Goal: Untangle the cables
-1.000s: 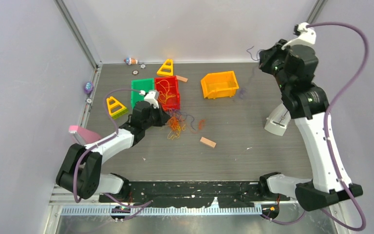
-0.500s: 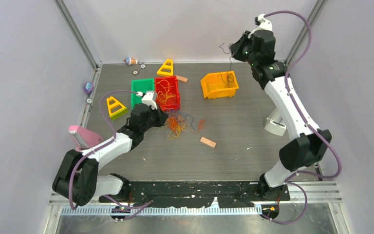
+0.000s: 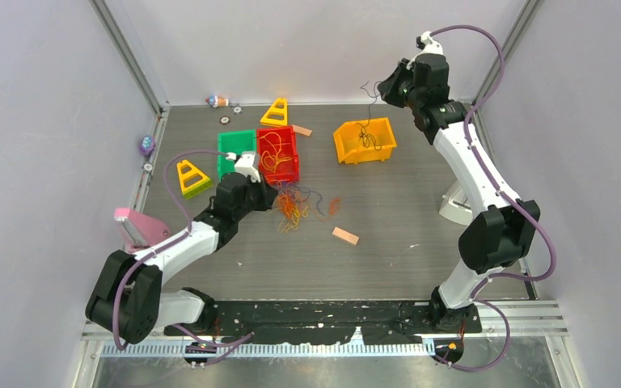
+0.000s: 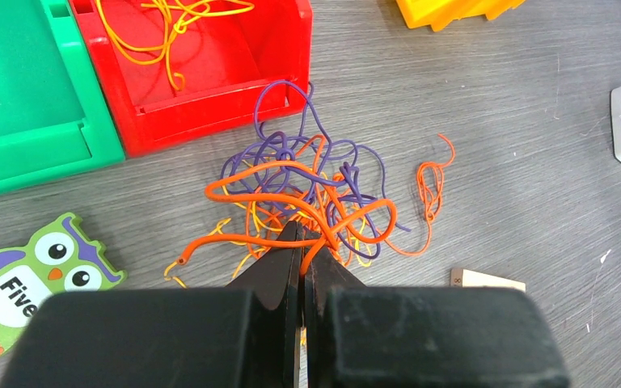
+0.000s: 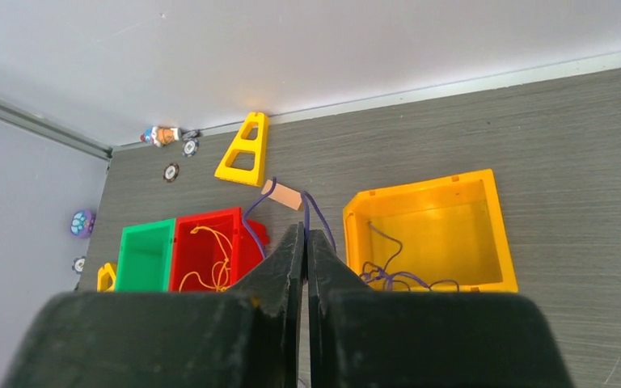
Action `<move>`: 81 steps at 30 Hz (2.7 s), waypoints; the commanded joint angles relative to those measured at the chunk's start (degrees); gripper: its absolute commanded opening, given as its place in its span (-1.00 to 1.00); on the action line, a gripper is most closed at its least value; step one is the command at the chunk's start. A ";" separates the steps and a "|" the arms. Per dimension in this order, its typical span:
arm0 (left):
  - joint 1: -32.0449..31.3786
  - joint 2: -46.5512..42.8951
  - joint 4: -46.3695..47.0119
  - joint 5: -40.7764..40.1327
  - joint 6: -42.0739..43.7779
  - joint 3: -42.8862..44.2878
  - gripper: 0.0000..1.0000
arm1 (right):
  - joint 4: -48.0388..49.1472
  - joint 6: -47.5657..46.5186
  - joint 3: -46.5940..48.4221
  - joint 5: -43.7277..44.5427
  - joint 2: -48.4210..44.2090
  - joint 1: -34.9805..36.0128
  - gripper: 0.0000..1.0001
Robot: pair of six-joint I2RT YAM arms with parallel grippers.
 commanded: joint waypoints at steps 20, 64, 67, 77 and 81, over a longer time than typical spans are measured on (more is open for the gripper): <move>-0.56 -2.28 3.44 -1.20 1.90 -0.42 -1.00 | 3.80 -2.02 -0.51 -2.40 4.55 -0.46 -0.69; -2.31 -1.94 4.06 0.36 3.63 0.17 -1.00 | 11.67 -12.58 -39.82 -1.57 -8.37 23.54 0.44; -2.32 -2.07 3.76 0.14 3.75 0.30 -1.00 | 11.62 -13.36 -39.59 -1.12 -6.58 25.62 0.44; -2.32 -2.11 3.44 0.00 3.75 0.37 -1.00 | 5.36 -16.00 -31.39 11.35 2.87 28.43 0.53; -2.32 -1.92 3.28 -0.25 3.88 0.45 -1.00 | 4.20 -15.88 -25.48 14.49 7.02 28.45 0.51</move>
